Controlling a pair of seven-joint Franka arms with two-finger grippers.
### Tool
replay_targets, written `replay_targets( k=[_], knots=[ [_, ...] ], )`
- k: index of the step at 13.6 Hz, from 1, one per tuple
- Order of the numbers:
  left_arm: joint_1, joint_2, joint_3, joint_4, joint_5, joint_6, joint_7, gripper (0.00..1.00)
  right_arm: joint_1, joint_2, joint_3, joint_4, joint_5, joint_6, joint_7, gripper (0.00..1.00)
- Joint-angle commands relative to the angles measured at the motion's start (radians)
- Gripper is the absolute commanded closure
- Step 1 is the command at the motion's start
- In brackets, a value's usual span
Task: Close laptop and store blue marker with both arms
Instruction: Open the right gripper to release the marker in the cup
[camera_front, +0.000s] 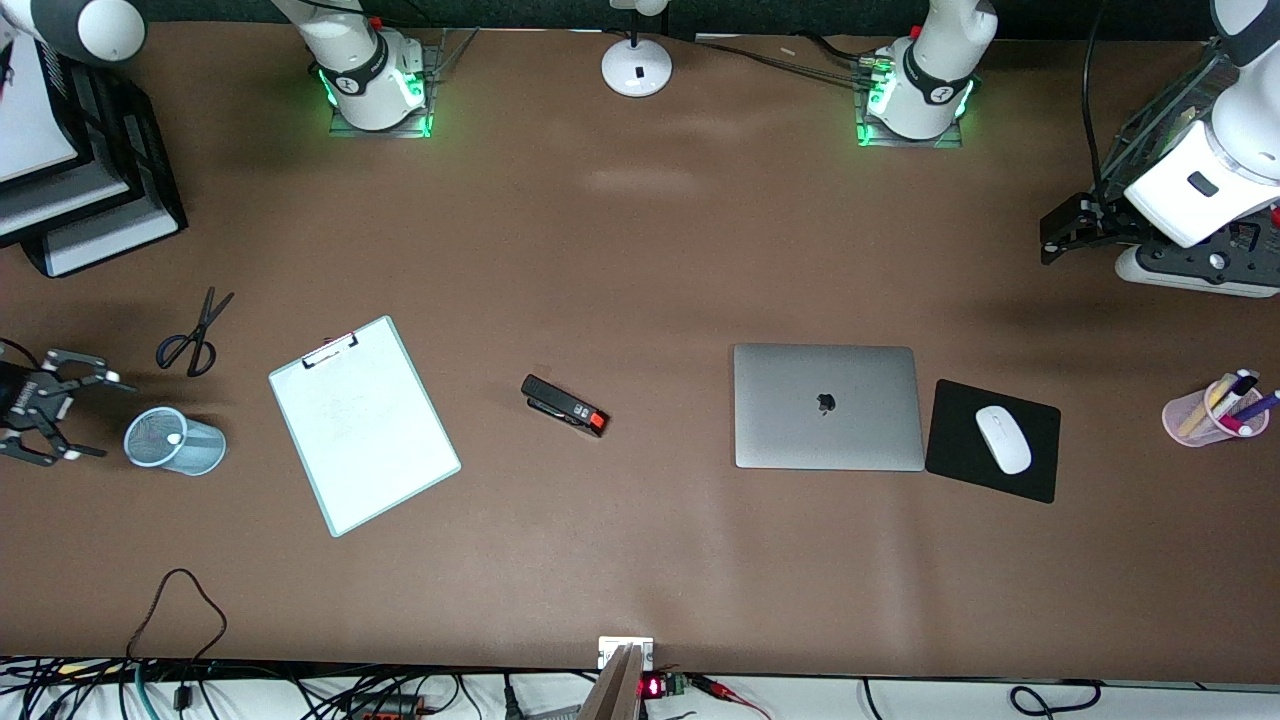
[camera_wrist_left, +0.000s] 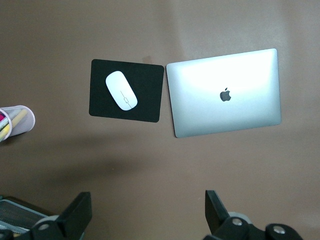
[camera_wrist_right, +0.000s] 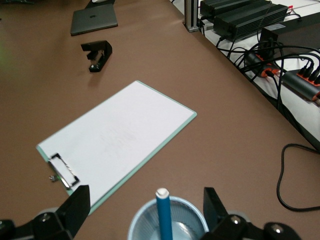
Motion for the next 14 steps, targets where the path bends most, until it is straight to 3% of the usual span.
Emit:
replay_targets(
  k=[1, 4, 11, 14],
  knots=[
    [0.003, 0.019, -0.001, 0.039, 0.015, -0.021, 0.011, 0.0, 0.018, -0.034, 0.006, 0.102, -0.064, -0.127, 0.181, 0.0],
    [0.003, 0.019, -0.001, 0.039, 0.015, -0.021, 0.011, 0.0, 0.064, -0.051, 0.003, 0.199, -0.083, -0.204, 0.344, 0.0],
    [0.003, 0.019, -0.001, 0.039, 0.015, -0.021, 0.012, 0.0, 0.275, -0.23, 0.006, 0.199, -0.257, -0.211, 0.726, 0.0],
    [0.004, 0.019, -0.001, 0.039, 0.013, -0.022, 0.015, 0.0, 0.389, -0.288, 0.008, 0.164, -0.355, -0.201, 0.977, 0.0]
  ],
)
